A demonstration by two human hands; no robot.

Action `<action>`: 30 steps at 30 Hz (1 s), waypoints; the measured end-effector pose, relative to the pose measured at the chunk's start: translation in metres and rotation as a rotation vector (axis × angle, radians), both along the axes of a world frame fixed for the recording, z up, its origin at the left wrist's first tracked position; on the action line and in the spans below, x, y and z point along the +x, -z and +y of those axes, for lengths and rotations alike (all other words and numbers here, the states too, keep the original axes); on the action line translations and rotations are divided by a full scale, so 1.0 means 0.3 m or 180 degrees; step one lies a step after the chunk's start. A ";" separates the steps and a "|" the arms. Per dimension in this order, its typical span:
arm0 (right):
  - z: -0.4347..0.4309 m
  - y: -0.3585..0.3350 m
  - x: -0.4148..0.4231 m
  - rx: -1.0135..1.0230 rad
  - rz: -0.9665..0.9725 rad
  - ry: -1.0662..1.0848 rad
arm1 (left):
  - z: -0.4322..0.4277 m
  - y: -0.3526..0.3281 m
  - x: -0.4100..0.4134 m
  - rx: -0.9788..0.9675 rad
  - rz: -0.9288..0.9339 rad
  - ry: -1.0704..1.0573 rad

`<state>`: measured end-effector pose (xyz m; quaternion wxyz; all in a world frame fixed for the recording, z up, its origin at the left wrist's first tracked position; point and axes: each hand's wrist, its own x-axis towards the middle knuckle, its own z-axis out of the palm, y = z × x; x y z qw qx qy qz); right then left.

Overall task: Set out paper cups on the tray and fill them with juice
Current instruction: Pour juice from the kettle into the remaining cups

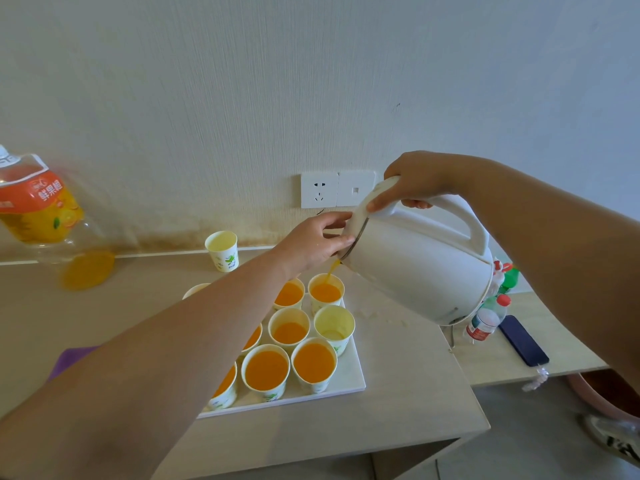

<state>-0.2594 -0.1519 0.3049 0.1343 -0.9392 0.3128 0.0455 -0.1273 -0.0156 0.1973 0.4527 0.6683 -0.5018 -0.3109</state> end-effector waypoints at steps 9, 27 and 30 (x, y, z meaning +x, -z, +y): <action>0.007 -0.004 0.004 -0.0033 0.0017 0.0040 | 0.005 -0.006 0.002 -0.0030 -0.0046 0.0004; 0.011 0.018 -0.002 0.0071 -0.0072 0.0099 | 0.010 0.005 0.001 0.0049 -0.0091 -0.0013; 0.005 0.034 -0.007 0.0111 -0.0121 0.0093 | 0.013 0.013 0.001 0.0073 -0.0178 -0.0024</action>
